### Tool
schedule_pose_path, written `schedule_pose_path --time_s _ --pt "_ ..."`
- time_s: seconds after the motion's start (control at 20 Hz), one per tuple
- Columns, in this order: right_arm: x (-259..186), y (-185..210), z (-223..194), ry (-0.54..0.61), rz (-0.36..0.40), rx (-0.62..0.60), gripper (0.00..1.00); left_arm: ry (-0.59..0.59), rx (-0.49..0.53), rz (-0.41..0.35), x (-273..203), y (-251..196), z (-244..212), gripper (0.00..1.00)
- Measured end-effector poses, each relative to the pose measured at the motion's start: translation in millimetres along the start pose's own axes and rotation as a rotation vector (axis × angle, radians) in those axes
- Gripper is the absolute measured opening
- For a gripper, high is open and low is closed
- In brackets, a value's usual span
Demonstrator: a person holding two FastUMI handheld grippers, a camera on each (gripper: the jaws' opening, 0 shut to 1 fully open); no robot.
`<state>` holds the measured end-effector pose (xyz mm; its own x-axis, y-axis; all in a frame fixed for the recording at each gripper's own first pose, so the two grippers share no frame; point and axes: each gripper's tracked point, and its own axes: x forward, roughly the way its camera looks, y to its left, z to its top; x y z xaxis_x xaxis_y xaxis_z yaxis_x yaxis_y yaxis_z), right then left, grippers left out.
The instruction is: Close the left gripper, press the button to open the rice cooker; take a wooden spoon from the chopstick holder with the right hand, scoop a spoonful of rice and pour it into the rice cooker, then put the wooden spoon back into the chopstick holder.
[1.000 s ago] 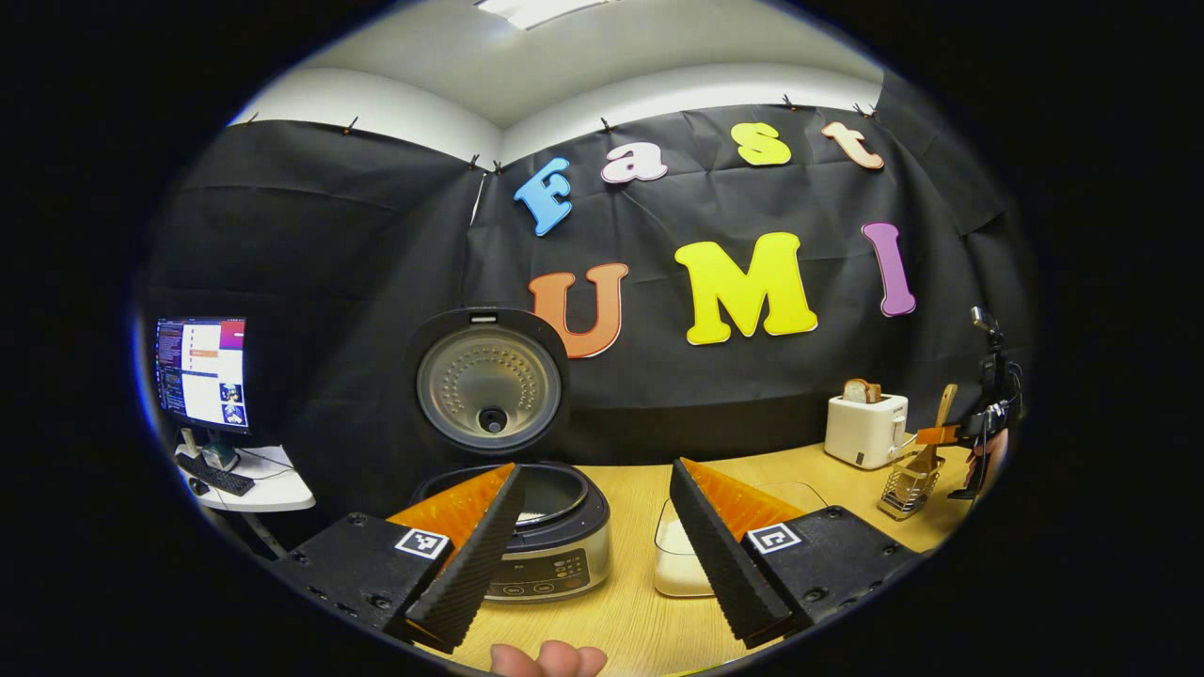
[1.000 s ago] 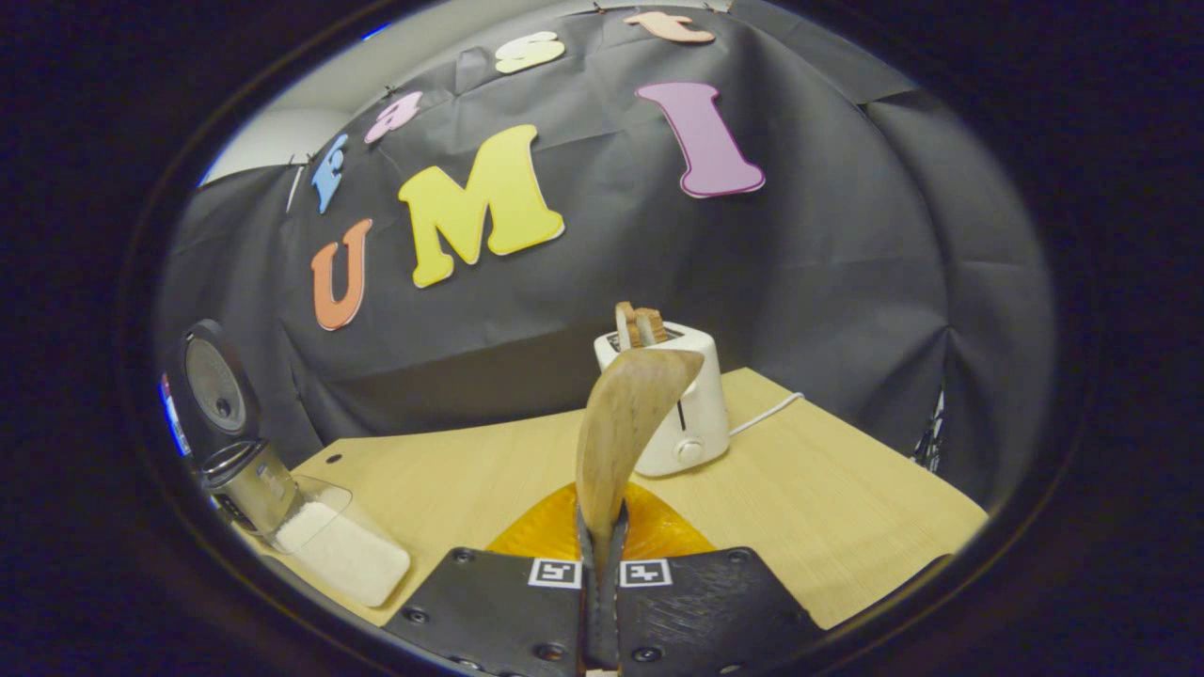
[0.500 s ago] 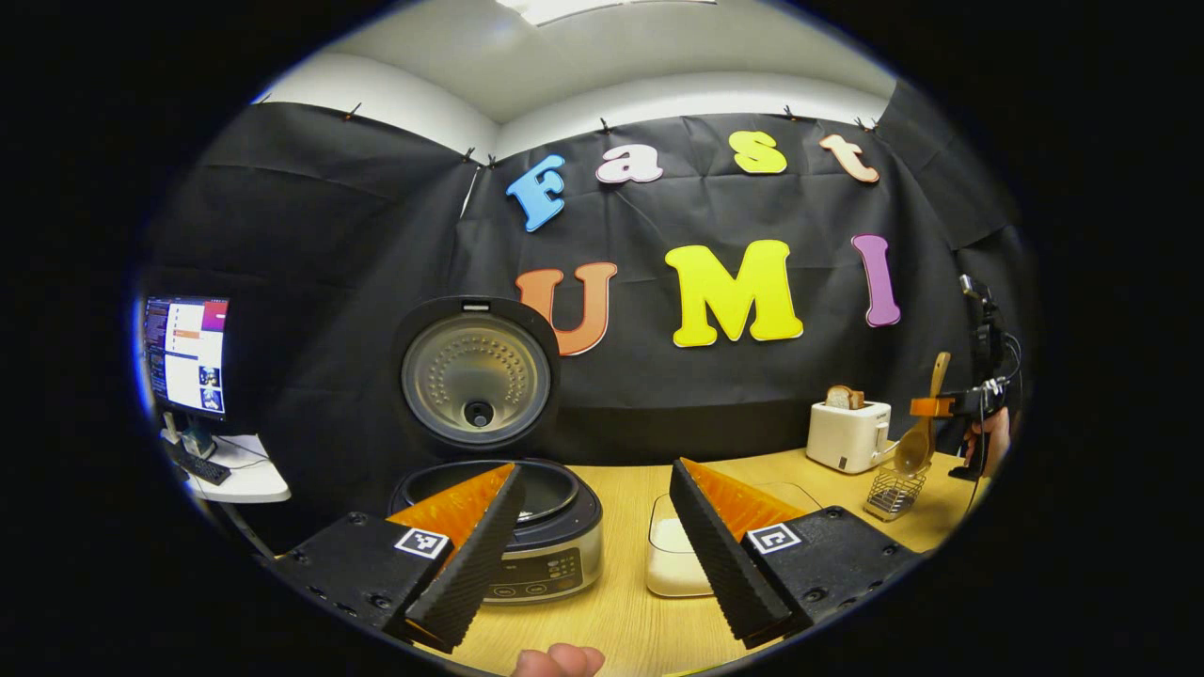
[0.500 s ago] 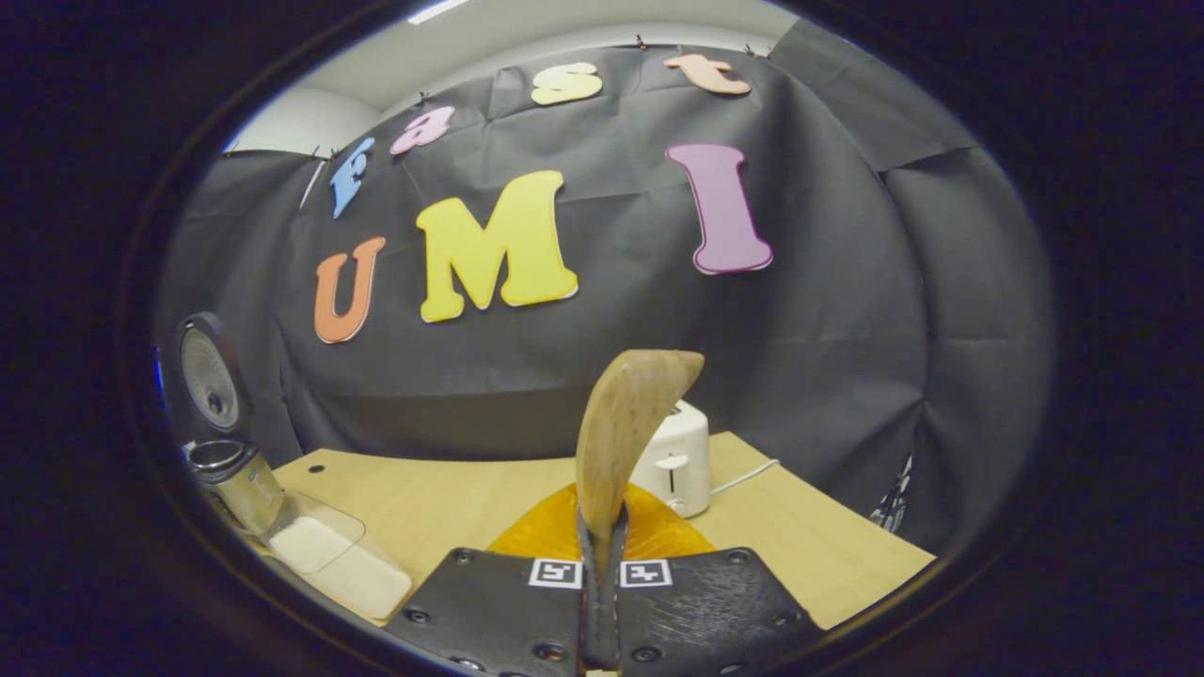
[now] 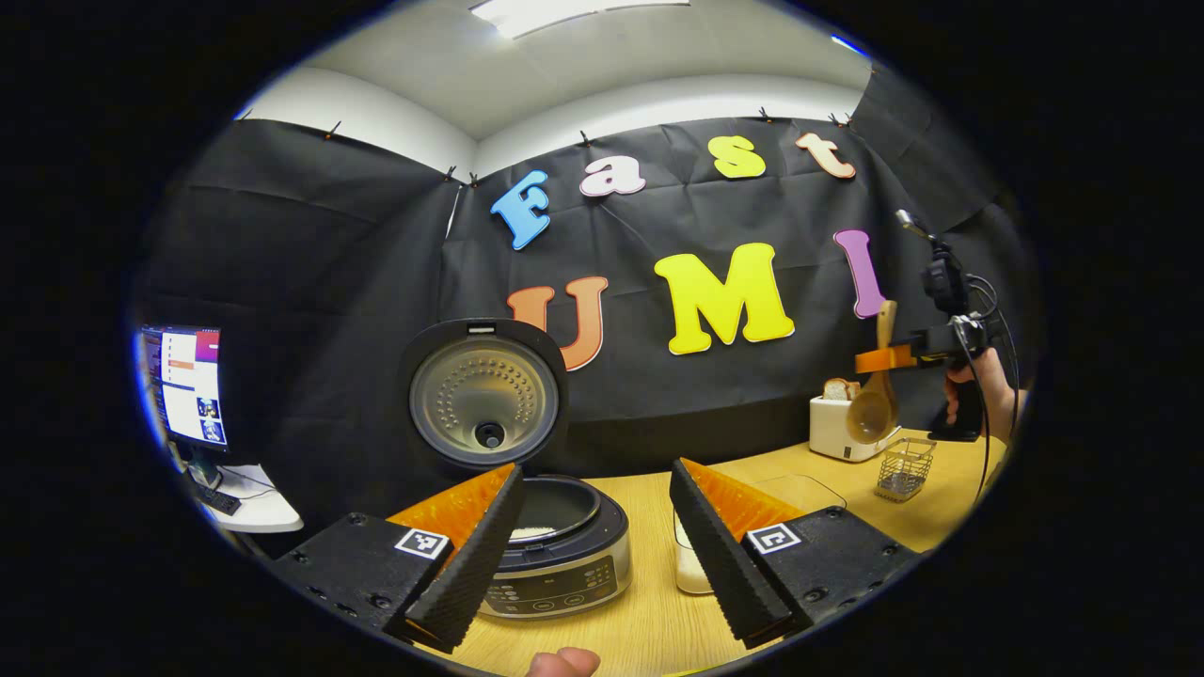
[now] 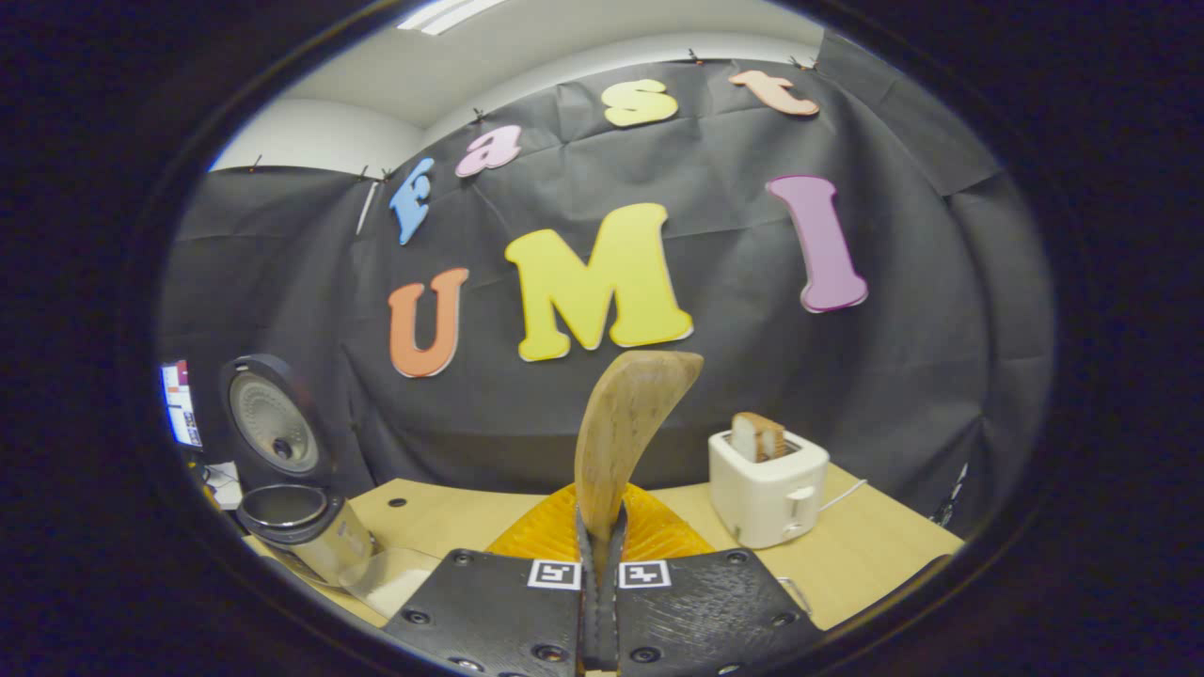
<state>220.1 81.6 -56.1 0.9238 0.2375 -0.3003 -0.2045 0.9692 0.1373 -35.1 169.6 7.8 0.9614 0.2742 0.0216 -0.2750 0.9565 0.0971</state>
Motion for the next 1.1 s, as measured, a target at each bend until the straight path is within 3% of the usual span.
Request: schedule_pose_path --time_s 0.2,0.3,0.5,1.1 --pt "30 76 -41 0.109 0.106 -0.033 0.00 0.016 0.010 0.009 -6 13 -3 0.98" --pt "41 98 -70 0.197 0.122 -0.028 0.00 0.030 0.000 0.023 -7 23 -7 0.98" --pt "50 102 -114 0.312 0.047 -0.049 0.00 0.045 -0.050 -0.013 -11 23 -6 0.98" --pt "48 99 -167 0.423 -0.104 -0.115 0.00 0.024 -0.066 0.025 -22 59 -1 0.99"
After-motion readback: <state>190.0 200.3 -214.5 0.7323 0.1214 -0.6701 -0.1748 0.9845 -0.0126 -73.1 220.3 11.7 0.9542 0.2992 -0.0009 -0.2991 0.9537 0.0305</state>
